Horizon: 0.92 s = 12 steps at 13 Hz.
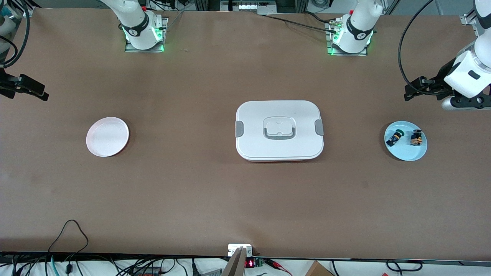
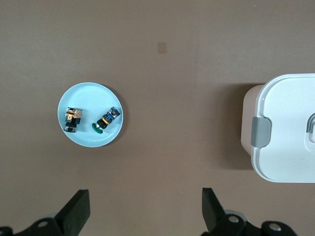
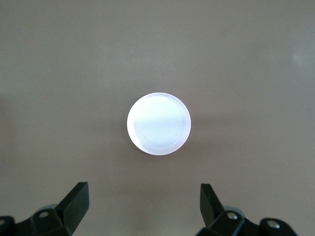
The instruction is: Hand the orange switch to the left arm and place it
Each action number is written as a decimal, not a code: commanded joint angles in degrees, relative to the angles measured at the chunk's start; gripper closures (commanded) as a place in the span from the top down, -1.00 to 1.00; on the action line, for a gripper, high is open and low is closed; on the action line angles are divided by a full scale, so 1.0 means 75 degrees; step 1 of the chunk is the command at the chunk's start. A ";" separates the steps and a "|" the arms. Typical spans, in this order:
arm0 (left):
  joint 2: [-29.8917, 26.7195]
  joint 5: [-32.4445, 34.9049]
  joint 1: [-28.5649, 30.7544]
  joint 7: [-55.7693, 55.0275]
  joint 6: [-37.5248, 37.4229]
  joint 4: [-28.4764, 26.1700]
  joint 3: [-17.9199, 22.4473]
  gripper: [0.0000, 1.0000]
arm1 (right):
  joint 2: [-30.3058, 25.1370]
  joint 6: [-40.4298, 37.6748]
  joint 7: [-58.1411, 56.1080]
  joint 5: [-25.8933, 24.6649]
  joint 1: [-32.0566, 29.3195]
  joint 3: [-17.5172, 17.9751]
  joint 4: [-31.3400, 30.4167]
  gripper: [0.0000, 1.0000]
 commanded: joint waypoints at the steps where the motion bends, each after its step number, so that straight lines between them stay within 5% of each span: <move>1: 0.0090 0.0160 -0.0064 0.0058 0.0015 0.0160 0.0052 1.00 | 0.0023 -0.0047 -0.0065 -0.0108 0.0021 -0.0015 0.0128 1.00; 12: 0.0325 0.0055 -0.0029 0.0023 -0.0008 0.0452 0.0076 1.00 | 0.0023 -0.0047 -0.0065 -0.0120 -0.0003 -0.0015 0.0128 1.00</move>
